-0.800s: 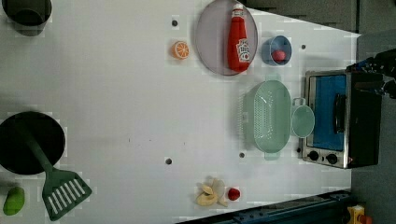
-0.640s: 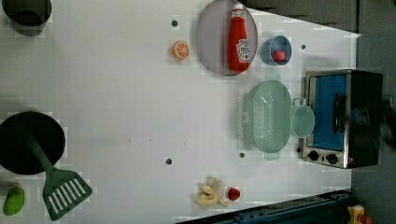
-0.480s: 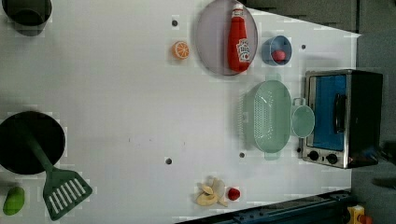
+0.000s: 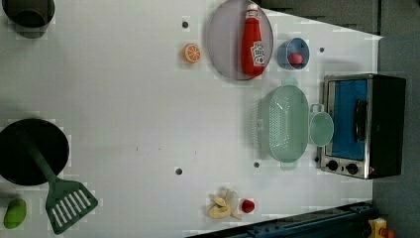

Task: Drag strainer right to left.

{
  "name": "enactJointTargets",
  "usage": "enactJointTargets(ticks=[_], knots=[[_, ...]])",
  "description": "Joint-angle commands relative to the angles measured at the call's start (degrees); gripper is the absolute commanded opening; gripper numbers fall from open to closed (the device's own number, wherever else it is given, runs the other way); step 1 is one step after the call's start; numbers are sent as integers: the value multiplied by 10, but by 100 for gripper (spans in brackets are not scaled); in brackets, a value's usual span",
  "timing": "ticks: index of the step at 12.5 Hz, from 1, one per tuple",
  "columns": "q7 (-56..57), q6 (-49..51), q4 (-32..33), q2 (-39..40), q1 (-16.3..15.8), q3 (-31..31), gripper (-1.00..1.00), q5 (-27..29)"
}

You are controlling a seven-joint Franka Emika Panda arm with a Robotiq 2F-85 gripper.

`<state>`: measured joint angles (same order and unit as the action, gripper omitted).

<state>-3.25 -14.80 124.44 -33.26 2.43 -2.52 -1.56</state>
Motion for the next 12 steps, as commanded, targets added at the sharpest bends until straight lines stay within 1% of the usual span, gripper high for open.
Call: enactJointTargets(ticks=[1,3,6,7,12], knots=[[-118,-93,109,131,-2,13,100,0],[-204,-167,126,198,-1,12,100,0],[-328,-263,129,305,-2,13,100,0],[-347,-293,129,338,-2,14,100,0],[-352,-424,134,483,-7,16,100,1]])
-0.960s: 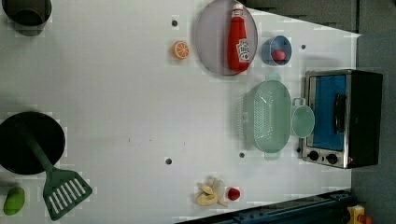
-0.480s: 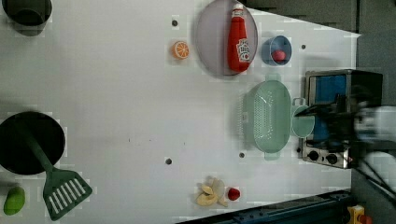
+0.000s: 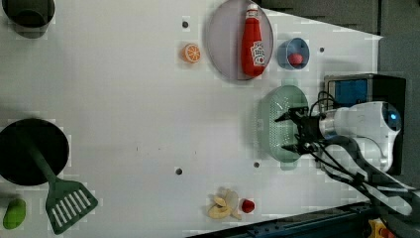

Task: Drag strainer right to left.

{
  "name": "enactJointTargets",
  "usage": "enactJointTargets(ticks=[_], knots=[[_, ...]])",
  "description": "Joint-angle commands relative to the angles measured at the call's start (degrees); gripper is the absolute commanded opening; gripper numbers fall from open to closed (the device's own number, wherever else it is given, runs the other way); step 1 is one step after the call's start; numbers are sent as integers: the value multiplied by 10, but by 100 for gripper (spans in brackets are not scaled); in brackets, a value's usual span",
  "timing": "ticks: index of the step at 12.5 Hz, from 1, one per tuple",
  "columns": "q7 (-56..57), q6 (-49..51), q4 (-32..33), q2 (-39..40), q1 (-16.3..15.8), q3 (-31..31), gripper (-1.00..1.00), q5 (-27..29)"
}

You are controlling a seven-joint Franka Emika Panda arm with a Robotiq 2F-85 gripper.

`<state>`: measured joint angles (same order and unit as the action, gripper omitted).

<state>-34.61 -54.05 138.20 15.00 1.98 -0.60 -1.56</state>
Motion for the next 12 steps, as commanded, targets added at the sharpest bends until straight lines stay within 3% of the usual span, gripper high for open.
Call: enactJointTargets(ticks=[1,4,12], knots=[[-40,-52,-4,22,-4,-2,100,1],[-85,-97,-2,51,-12,7,100,5],[-135,-98,1,53,-61,34,100,13]])
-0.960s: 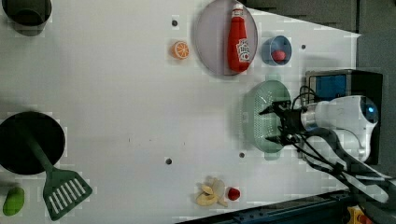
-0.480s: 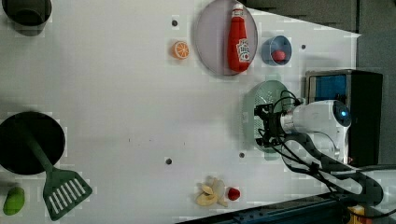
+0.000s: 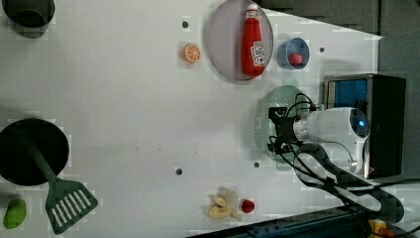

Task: Drag strainer right to left.

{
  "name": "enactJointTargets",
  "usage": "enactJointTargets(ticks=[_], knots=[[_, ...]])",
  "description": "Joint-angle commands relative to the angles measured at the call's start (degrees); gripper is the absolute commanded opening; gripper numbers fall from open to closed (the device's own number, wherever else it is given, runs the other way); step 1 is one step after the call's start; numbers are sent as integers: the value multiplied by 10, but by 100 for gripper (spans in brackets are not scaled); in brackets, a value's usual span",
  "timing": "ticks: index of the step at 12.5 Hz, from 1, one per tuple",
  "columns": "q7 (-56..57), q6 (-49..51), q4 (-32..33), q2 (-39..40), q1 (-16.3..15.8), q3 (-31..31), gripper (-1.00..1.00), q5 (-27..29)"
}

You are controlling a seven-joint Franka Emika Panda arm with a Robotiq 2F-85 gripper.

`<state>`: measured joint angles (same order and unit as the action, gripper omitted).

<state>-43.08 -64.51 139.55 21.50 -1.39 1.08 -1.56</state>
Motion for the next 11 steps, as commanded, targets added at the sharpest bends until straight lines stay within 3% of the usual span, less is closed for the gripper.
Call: enactJointTargets(ticks=[1,11], knots=[[-50,7,-12,-12,-37,19,100,13],[-235,7,-28,-9,-139,57,100,15]])
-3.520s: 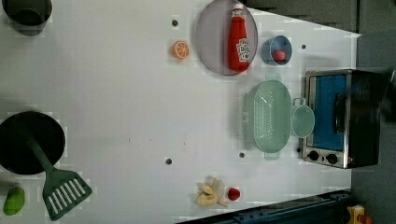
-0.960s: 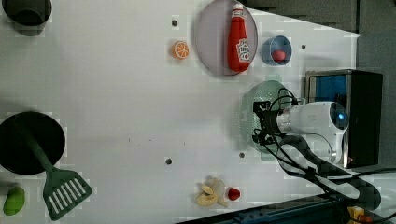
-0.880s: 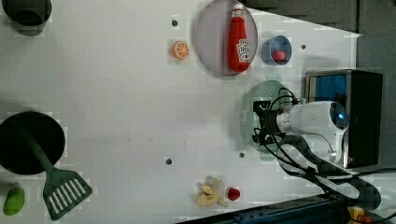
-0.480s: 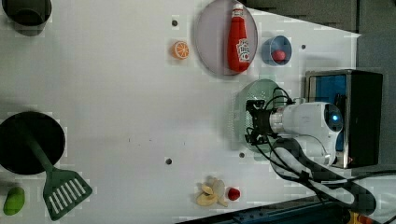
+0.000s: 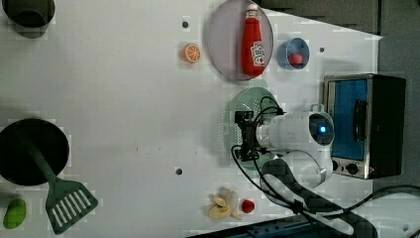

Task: Drag strainer right to left.

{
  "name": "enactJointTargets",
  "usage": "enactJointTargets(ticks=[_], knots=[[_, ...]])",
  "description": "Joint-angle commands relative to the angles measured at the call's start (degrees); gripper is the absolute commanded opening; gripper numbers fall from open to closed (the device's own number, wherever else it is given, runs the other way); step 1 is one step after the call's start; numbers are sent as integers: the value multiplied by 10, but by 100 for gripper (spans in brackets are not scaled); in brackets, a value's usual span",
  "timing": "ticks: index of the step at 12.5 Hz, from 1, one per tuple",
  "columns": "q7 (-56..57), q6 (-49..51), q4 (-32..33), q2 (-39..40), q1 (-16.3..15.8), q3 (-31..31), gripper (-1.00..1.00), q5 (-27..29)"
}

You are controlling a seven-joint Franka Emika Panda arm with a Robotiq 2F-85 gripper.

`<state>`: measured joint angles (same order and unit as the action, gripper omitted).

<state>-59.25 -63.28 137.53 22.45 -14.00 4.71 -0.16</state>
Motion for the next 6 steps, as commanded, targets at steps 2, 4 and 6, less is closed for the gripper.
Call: enactJointTargets(ticks=[2,4,6], knots=[[-92,-4,-20,-9,-32,25,100,2],[-105,-5,-40,7,-53,25,100,8],[-113,-4,-63,24,-74,26,100,30]])
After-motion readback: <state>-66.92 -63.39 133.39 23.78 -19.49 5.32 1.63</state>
